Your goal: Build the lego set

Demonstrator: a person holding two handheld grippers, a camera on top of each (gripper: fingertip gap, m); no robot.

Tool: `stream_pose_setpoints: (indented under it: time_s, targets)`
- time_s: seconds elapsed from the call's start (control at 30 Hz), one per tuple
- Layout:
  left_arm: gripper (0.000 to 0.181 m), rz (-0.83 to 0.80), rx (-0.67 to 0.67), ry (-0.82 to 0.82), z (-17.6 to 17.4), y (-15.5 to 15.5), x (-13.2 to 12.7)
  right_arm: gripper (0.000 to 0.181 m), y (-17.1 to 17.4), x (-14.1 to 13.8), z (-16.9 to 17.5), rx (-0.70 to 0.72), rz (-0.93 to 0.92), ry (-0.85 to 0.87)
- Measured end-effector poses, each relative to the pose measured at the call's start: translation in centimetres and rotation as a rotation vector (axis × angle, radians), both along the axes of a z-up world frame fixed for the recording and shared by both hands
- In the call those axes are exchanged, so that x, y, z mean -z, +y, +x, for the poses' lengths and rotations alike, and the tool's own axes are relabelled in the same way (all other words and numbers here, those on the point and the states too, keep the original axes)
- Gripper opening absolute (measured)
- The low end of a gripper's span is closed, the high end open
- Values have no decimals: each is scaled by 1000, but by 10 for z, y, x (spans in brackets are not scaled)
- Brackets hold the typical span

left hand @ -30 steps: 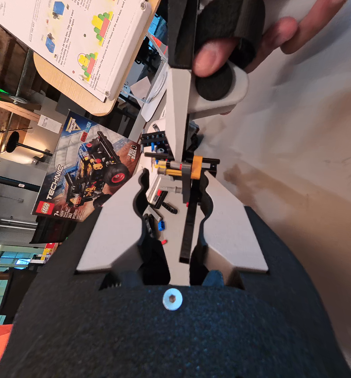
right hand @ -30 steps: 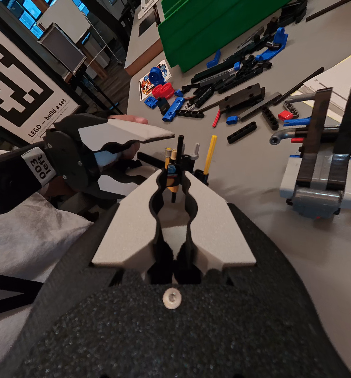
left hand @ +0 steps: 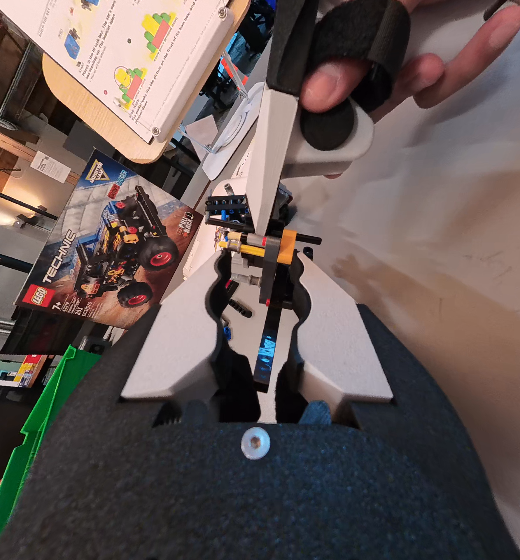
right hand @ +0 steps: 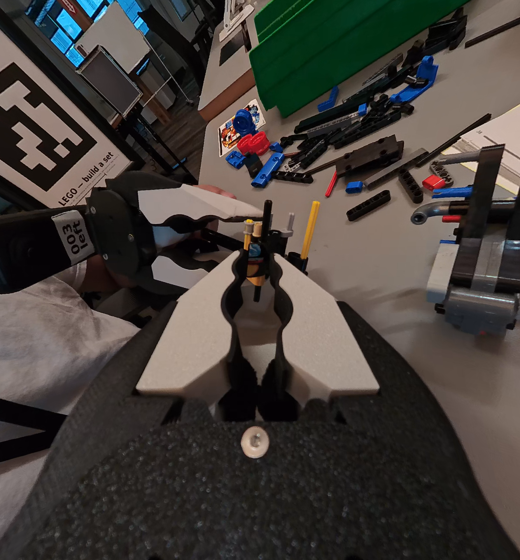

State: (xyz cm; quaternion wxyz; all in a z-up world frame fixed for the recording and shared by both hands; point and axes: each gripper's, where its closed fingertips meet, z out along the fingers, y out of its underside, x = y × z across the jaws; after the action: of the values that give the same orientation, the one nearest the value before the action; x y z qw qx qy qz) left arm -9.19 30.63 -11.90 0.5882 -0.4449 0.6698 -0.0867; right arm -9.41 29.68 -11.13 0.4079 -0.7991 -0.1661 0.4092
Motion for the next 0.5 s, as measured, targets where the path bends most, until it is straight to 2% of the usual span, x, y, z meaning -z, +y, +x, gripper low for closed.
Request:
stream_pose_setpoints:
  time_s: [0.27, 0.33, 0.5]
  targets:
    - [35, 9, -8, -4, 0, -1, 1, 13, 0, 0, 1, 3, 2, -2]
    - [27, 13, -7, -4, 0, -2, 2, 13, 1, -1, 1, 7, 5, 4]
    - [26, 27, -7, 0, 0, -1, 2, 13, 1, -1, 2, 8, 7, -7]
